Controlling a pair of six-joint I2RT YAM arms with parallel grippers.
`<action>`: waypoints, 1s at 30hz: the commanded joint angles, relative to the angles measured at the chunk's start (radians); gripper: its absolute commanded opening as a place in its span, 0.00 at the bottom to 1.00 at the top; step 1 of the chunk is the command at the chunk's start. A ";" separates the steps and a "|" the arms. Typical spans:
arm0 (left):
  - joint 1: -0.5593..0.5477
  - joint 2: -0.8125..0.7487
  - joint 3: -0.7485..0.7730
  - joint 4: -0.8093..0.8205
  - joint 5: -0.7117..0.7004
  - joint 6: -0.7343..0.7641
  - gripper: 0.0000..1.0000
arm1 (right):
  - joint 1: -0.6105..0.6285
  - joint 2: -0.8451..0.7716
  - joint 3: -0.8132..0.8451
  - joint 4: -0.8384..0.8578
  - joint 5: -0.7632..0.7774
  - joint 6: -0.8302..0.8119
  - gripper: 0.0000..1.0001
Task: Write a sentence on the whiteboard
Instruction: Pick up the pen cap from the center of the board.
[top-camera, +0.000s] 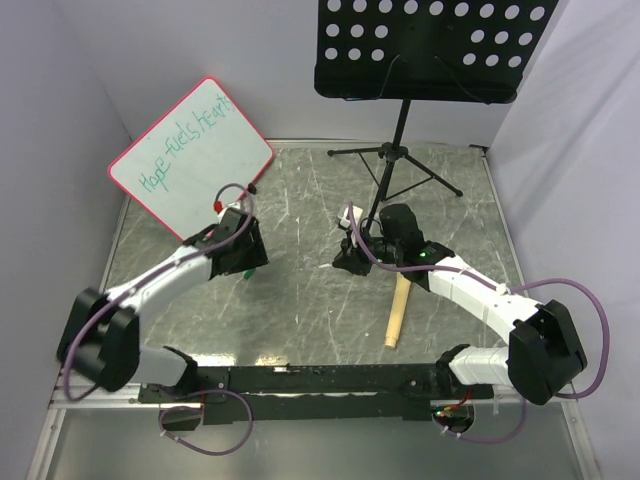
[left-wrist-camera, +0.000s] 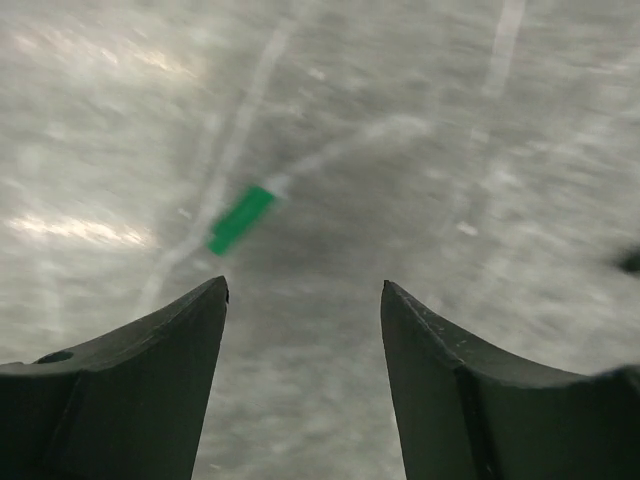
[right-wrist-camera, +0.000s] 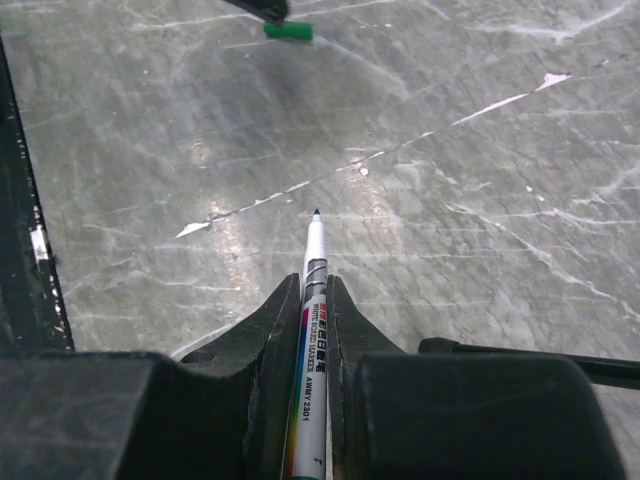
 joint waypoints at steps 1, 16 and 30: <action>0.016 0.185 0.182 -0.201 -0.183 0.136 0.67 | -0.013 -0.005 0.039 0.012 -0.044 0.009 0.00; 0.049 0.409 0.322 -0.272 0.066 0.546 0.57 | -0.064 -0.043 0.022 0.020 -0.097 0.014 0.00; 0.046 0.549 0.401 -0.303 0.069 0.583 0.47 | -0.073 -0.040 0.019 0.020 -0.111 0.015 0.00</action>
